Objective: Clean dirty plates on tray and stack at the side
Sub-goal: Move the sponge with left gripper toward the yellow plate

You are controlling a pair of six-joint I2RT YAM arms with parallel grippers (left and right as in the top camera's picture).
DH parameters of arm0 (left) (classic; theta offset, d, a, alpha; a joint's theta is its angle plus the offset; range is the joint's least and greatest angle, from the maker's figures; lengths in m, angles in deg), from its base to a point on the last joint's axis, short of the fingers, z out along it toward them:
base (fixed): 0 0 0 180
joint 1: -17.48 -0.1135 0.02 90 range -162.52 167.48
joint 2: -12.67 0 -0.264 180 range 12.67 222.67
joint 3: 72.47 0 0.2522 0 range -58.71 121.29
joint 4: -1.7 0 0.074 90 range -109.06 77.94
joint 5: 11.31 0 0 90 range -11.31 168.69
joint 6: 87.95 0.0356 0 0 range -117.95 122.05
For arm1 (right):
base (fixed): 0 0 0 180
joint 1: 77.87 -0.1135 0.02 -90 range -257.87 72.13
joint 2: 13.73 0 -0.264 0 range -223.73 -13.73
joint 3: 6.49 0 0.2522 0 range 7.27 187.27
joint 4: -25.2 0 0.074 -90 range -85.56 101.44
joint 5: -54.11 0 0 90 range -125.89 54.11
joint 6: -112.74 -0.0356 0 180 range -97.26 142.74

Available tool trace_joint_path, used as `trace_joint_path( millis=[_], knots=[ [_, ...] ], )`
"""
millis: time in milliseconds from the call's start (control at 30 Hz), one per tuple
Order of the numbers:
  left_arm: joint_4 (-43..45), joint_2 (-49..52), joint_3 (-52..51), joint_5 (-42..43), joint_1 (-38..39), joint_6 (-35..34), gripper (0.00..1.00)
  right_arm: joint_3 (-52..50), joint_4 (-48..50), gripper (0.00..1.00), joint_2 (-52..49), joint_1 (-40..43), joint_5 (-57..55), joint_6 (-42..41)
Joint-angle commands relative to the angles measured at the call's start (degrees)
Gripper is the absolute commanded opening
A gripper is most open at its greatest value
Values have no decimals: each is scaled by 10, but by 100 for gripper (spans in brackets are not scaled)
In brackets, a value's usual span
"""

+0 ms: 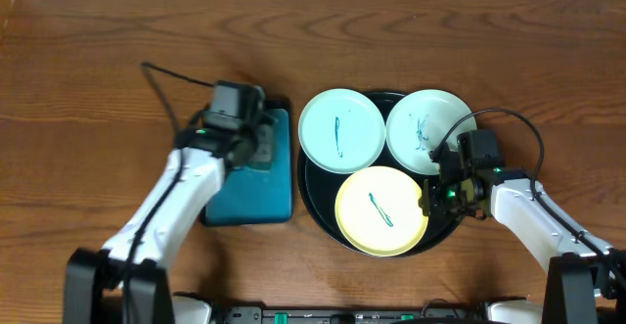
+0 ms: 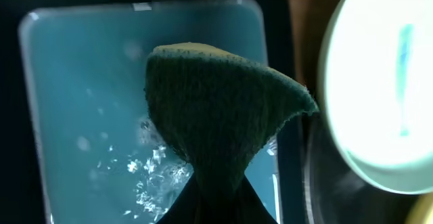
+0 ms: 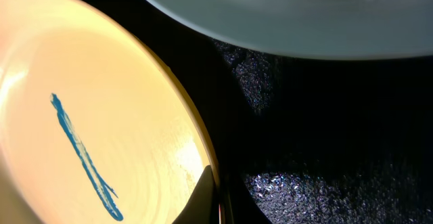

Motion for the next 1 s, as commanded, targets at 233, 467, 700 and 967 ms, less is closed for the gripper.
trace_joint_path(
  millis=[233, 467, 700, 967],
  knots=[
    [0, 64, -3, -60, 50, -80, 7, -5, 0, 1, -5, -4, -4, -9],
    [11, 68, -3, -10, 87, -79, 8, -5, 0, 1, -5, -4, -4, -9],
    [11, 67, -3, -11, 95, -79, 8, -5, 0, 1, -5, -4, -4, -9],
    [-11, 2, 8, -12, 81, -79, 7, -5, 0, 1, -5, -4, -4, -9]
  ],
)
